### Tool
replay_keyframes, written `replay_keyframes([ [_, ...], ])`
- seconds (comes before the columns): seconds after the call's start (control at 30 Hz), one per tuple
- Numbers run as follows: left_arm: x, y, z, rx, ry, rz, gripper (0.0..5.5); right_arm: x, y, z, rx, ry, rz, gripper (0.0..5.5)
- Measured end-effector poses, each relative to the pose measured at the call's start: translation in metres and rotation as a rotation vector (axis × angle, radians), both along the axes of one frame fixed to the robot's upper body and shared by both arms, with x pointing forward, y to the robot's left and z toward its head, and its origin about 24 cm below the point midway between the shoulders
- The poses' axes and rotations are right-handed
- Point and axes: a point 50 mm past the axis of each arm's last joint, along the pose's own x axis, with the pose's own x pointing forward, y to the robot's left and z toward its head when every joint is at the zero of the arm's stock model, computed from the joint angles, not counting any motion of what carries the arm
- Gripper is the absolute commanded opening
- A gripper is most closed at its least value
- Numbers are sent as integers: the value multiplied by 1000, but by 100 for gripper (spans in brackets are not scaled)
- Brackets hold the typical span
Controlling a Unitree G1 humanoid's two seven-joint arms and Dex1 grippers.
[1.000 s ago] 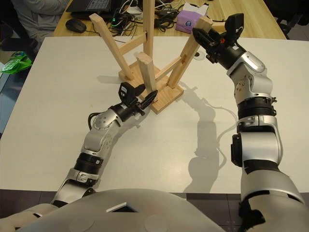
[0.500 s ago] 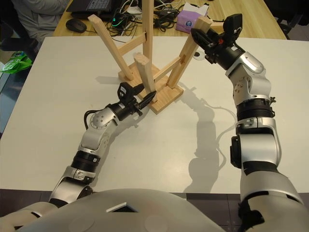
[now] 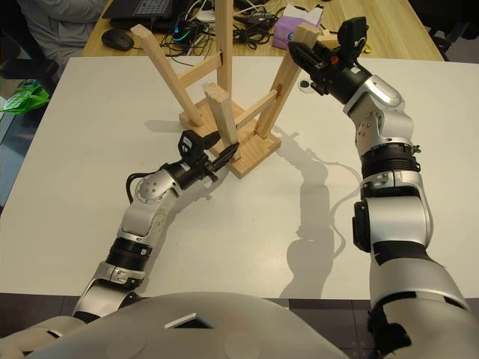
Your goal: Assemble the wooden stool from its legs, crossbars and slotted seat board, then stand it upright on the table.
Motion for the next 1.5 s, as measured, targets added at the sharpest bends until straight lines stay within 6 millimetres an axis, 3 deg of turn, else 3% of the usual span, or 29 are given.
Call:
replay_keyframes([
  [1.13,-1,10,-2,13,-30,28,210,-20,38,5,-112,-266,11,117],
  [1.23,0,10,-1,13,-30,30,276,-22,36,-3,-160,-272,-34,206],
  [1.3,2,7,-1,16,-26,22,302,-32,37,-42,-310,-199,-43,234],
  [1.5,4,2,-5,37,-4,6,396,-33,36,-50,-352,-214,-118,318],
])
